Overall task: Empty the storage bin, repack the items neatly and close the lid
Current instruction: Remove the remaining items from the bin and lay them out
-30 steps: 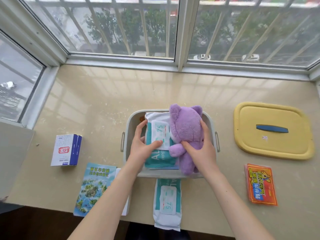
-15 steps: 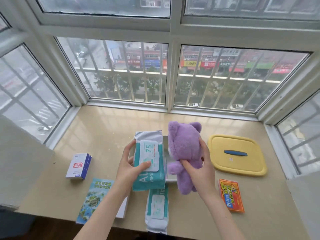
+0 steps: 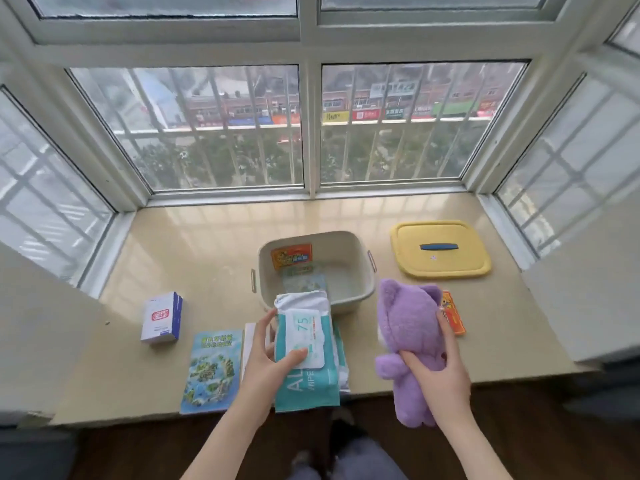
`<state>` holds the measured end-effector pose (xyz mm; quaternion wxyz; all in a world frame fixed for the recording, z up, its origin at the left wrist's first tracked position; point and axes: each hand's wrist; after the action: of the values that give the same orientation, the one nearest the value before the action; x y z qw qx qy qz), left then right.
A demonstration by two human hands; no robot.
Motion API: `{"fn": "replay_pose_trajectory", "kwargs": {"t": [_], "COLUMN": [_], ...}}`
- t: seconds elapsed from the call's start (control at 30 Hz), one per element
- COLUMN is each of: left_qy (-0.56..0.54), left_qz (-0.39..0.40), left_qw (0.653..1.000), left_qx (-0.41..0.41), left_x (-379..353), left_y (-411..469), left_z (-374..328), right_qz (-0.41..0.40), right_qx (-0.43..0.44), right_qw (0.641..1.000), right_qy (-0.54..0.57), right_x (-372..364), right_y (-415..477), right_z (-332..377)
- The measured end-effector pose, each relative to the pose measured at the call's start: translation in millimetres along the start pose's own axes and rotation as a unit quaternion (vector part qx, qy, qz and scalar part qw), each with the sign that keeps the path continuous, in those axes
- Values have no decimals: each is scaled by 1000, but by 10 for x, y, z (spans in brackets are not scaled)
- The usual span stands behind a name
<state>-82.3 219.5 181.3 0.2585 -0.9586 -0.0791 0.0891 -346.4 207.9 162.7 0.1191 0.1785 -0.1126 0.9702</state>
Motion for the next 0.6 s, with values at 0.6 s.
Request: {"fn": "replay_pose_trajectory", "kwargs": {"t": [0.6], "left_qy": [-15], "left_qz": [-65], "left_qw": [998], "left_qx": [9], "left_x": [-702], "left_y": [45], "left_z": [464], "right_qz": [50], "right_qx": [-53], "right_qw": [995], "right_qy": [-72], "right_x": [674], "right_y": [516], "right_z": [-614]}}
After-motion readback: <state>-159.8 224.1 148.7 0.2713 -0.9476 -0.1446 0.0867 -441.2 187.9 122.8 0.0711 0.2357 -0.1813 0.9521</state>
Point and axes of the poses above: each hand's wrist, its own y-axis towards the middle knuckle, its own x-axis out of the back of the hand, z = x × y, and after that the axes turned 2 degrees about z, right-handed
